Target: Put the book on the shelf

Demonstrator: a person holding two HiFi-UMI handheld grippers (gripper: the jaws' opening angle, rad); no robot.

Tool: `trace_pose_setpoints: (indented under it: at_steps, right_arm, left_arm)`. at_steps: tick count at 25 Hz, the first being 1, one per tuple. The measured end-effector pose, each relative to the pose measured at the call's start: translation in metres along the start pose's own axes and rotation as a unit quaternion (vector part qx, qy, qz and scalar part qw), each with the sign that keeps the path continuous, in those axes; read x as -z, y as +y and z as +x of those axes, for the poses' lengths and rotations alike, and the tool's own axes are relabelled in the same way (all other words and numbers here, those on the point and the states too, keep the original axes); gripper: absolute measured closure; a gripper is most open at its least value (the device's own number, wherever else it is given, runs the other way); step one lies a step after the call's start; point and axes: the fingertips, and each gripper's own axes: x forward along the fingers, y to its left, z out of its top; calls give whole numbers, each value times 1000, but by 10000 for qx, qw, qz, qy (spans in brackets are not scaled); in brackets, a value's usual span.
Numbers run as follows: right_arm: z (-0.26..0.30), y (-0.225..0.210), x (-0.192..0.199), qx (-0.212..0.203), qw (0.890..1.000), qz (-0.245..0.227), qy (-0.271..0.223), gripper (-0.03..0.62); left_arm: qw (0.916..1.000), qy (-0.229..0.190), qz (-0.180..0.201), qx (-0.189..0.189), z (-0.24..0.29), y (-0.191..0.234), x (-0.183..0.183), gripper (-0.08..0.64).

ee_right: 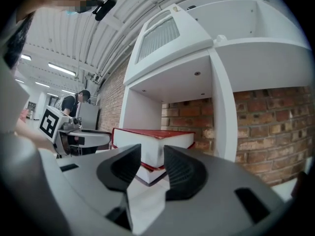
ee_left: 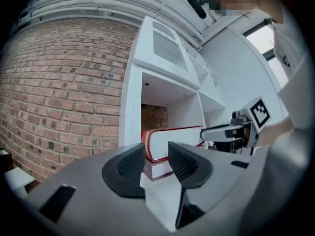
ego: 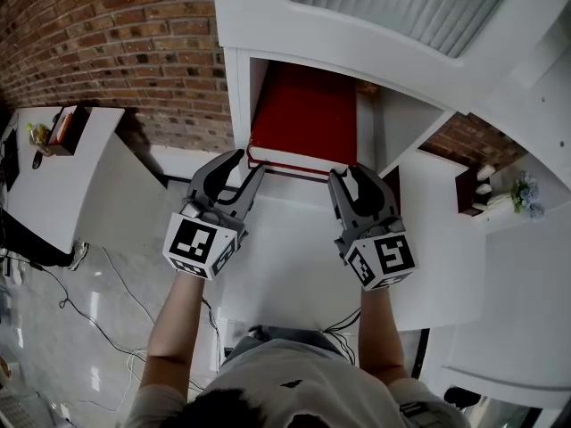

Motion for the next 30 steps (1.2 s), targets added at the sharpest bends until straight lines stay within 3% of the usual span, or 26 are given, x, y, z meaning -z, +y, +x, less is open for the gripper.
trace_pose_setpoints:
  at_steps: [5,12,30]
  right_arm:
    - [-13,2,-5,116,9999,47,-70,476]
    - [-31,25,-11,-58,10000,-53,-50,579]
    - [-95,93,-29,-461,9987,-3,-204,583]
  left_arm:
    - [9996,-123,199,-176,-14,-2,-11,500]
    - [9993,-216,296,-44,-31,-22,-22,535]
    - [9973,-271,175,664,-81,-107,-33,546]
